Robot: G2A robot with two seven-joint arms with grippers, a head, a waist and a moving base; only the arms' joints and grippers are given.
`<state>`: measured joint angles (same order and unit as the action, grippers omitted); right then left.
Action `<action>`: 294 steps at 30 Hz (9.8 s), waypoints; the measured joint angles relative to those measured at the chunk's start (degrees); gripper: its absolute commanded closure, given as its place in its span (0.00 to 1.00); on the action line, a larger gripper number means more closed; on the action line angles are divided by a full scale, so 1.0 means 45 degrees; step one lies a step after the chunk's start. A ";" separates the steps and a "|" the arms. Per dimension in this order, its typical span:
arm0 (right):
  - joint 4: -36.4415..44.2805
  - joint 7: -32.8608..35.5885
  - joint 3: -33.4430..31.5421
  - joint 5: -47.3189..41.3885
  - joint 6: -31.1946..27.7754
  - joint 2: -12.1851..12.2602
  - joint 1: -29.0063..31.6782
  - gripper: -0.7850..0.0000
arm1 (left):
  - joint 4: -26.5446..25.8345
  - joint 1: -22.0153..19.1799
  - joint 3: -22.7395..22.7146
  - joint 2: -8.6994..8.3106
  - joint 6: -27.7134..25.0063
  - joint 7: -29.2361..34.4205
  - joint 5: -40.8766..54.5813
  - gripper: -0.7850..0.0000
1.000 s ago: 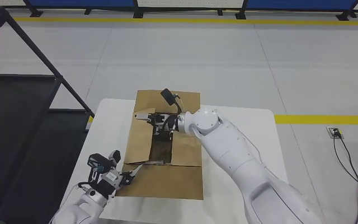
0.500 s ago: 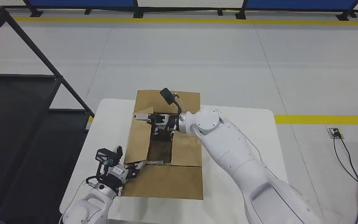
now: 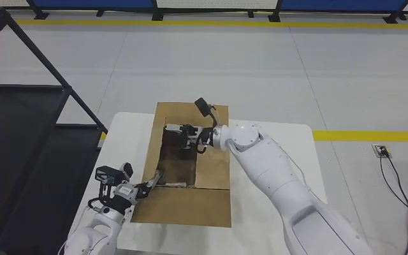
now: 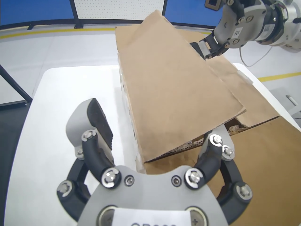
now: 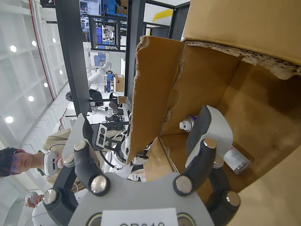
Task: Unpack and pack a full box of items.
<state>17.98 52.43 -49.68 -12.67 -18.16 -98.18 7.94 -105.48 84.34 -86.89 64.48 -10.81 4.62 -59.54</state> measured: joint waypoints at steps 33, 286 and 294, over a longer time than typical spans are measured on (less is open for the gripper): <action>0.4290 -0.0100 -0.3243 0.0031 -0.1953 0.2277 0.2478 0.00 | 0.2768 -0.0860 -0.1524 0.0114 0.2243 0.1069 0.1417 0.00; 0.5223 -0.1135 0.6111 0.9667 0.0052 0.1165 -0.0777 0.00 | 0.2174 -0.1867 -0.4788 0.0517 0.1103 0.5667 1.3150 0.00; 0.5396 -0.1314 0.6180 0.9867 -0.0392 0.1137 -0.0558 0.00 | 0.3520 -0.3140 -0.4464 0.0356 0.1897 0.6169 1.2991 0.00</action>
<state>42.27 46.52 -21.87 31.73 -19.92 -93.06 5.43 -89.64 70.21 -106.98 66.09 -2.27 32.38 -1.08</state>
